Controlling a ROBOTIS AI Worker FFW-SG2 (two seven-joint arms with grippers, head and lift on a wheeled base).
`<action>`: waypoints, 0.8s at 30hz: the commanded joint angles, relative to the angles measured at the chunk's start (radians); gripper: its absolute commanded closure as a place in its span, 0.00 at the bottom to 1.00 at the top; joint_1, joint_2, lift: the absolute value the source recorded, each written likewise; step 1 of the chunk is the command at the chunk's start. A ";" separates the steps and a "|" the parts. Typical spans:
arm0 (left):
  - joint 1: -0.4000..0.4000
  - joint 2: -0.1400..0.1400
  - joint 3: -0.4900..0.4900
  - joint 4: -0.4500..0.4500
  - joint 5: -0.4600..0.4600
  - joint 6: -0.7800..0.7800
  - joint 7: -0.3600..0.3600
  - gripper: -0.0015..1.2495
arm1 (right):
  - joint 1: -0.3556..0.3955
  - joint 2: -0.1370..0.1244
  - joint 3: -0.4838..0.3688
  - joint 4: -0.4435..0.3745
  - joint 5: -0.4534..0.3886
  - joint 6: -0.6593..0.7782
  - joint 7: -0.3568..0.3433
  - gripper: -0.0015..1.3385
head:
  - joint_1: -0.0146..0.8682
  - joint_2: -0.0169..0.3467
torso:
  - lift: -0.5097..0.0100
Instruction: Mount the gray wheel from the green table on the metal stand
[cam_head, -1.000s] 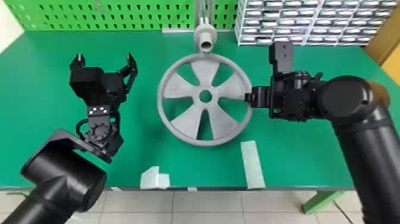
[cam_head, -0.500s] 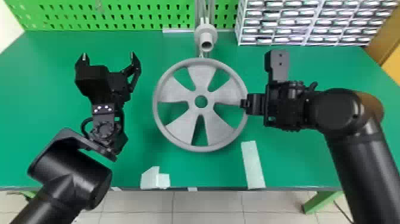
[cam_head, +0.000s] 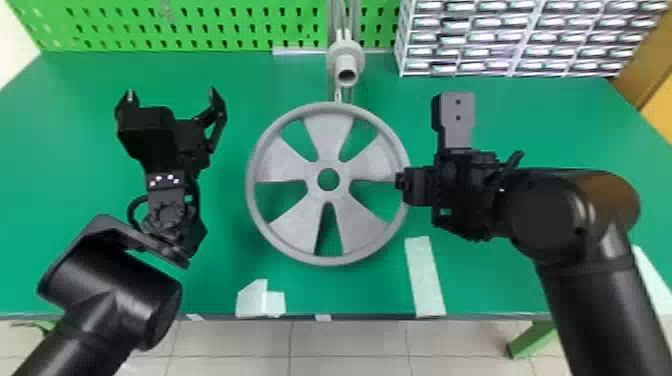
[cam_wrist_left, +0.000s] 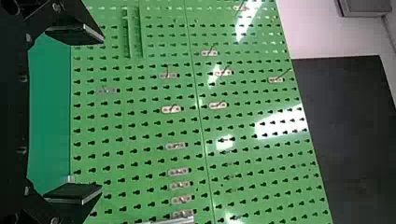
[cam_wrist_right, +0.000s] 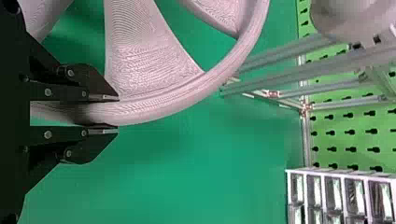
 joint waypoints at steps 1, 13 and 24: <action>0.006 0.000 0.012 0.008 0.002 0.000 0.000 0.13 | 0.015 0.017 0.011 -0.010 0.017 -0.014 0.000 0.82 | 1.00 0.19 | 0.79; 0.010 -0.021 0.044 0.011 -0.014 -0.001 0.000 0.13 | 0.066 0.020 0.013 -0.075 0.025 -0.020 0.000 0.82 | 1.00 0.19 | 0.79; 0.024 -0.034 0.063 0.011 -0.011 -0.009 0.000 0.13 | 0.124 0.007 0.024 -0.150 0.073 -0.057 0.001 0.82 | 1.00 0.19 | 0.79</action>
